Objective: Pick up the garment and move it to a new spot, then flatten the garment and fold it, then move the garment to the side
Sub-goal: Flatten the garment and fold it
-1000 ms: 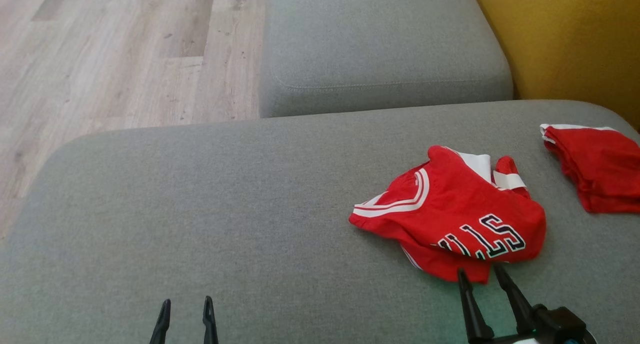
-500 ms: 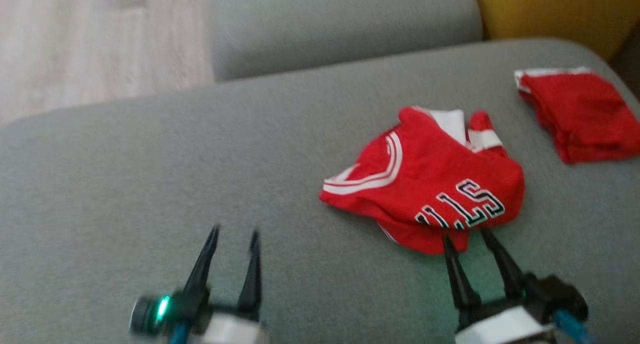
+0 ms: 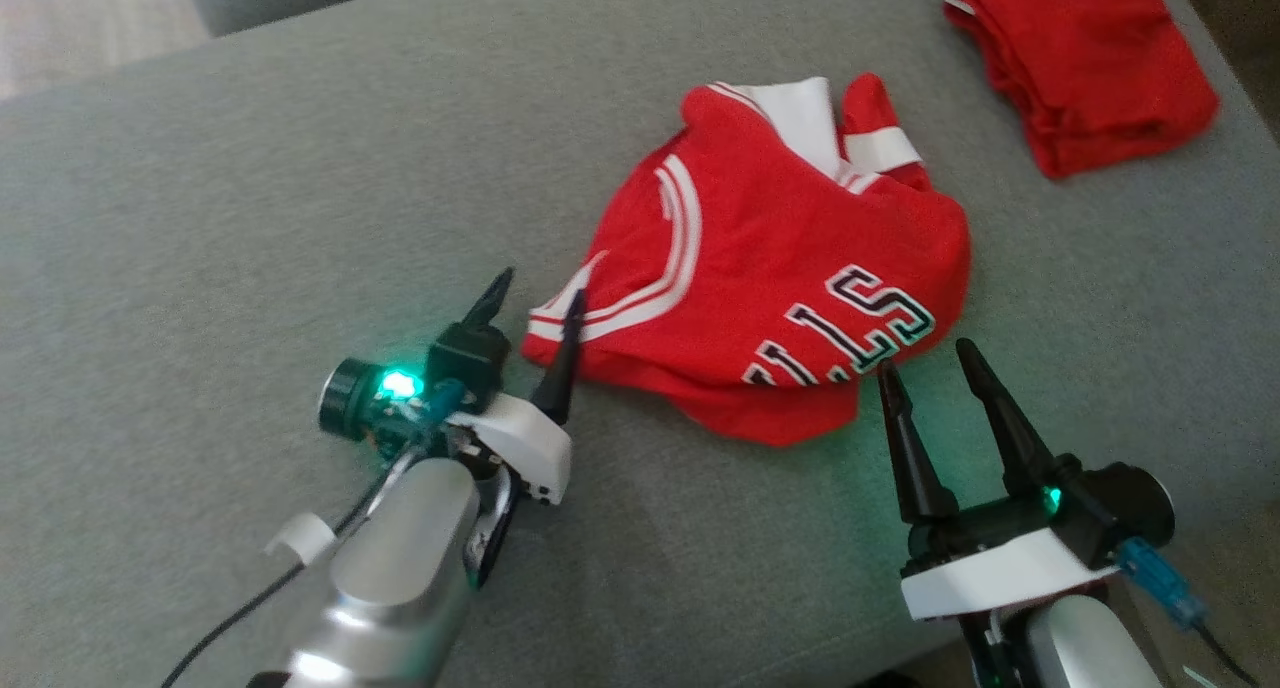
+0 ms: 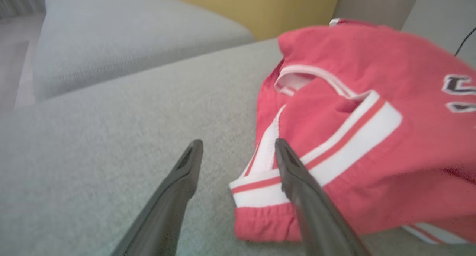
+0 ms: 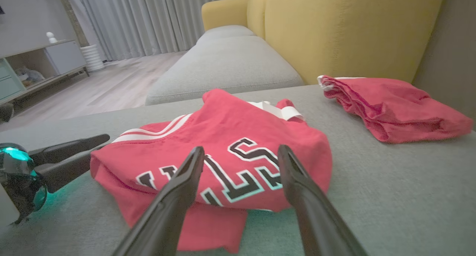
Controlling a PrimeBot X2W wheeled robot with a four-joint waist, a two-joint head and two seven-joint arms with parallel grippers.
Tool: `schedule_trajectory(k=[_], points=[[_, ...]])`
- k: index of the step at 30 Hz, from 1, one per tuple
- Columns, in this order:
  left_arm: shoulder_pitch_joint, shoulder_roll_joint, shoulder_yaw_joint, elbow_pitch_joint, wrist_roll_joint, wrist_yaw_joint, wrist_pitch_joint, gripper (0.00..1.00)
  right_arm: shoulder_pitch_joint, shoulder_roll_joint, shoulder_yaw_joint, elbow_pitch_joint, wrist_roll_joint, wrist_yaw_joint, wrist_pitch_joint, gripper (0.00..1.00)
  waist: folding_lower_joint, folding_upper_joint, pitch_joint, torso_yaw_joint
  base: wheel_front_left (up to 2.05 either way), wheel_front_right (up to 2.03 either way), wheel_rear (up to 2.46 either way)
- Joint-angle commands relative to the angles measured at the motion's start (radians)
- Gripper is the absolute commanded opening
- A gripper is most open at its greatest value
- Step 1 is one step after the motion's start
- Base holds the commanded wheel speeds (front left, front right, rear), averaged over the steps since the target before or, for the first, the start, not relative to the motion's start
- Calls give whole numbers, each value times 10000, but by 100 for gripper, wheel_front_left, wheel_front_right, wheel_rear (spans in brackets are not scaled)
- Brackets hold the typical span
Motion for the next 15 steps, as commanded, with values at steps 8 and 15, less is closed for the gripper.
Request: schedule_trajectory(k=[8,15], points=[[27,85,-882,587,-1552,659,1210,88,-173,-48,-49,-437,361,-9,-109,100,-4,0,407,-441,0,0,0],[344,85,-1860,173,-1995,449,1402,0,-214,-48,-82,-444,480,-9,-109,100,-4,0,291,-295,0,0,0]])
